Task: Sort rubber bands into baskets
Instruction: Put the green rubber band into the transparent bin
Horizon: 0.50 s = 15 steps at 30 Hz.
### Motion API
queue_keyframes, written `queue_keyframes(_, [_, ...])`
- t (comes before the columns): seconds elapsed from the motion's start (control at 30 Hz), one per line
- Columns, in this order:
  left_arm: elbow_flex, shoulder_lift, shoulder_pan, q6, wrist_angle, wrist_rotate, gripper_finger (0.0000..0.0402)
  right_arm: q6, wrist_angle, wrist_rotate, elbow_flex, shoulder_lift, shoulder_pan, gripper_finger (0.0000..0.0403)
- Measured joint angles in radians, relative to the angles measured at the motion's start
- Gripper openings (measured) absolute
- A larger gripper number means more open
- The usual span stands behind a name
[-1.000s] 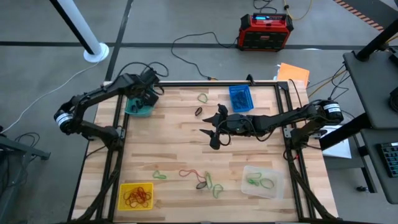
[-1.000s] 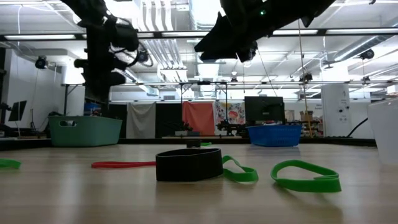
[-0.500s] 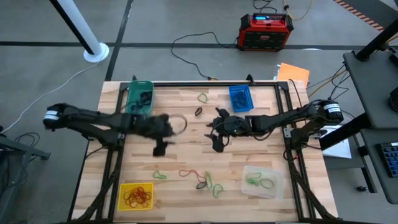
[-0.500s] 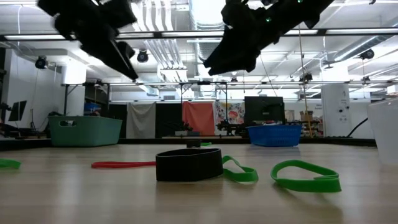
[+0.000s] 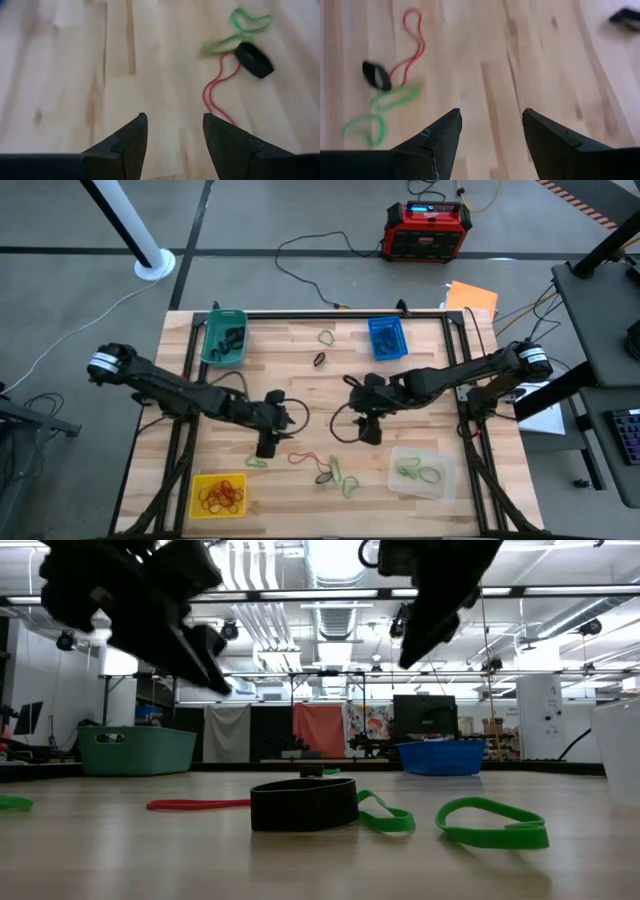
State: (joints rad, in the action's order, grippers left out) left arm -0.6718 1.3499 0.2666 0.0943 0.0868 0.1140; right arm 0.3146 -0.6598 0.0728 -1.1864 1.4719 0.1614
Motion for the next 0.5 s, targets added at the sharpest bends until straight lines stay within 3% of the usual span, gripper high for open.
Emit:
queue_keyframes(0.2, [-0.085, 0.144, 0.046, 0.047, 0.001, -0.027, 0.0175, 0.038, -0.127, 0.006, -0.051, -0.019, 0.064, 0.0205])
queue_keyframes(0.5, [-0.251, 0.333, 0.146, 0.064, 0.043, 0.063, 0.0175, 0.134, -0.037, 0.011, 0.006, 0.011, 0.219, 0.0202])
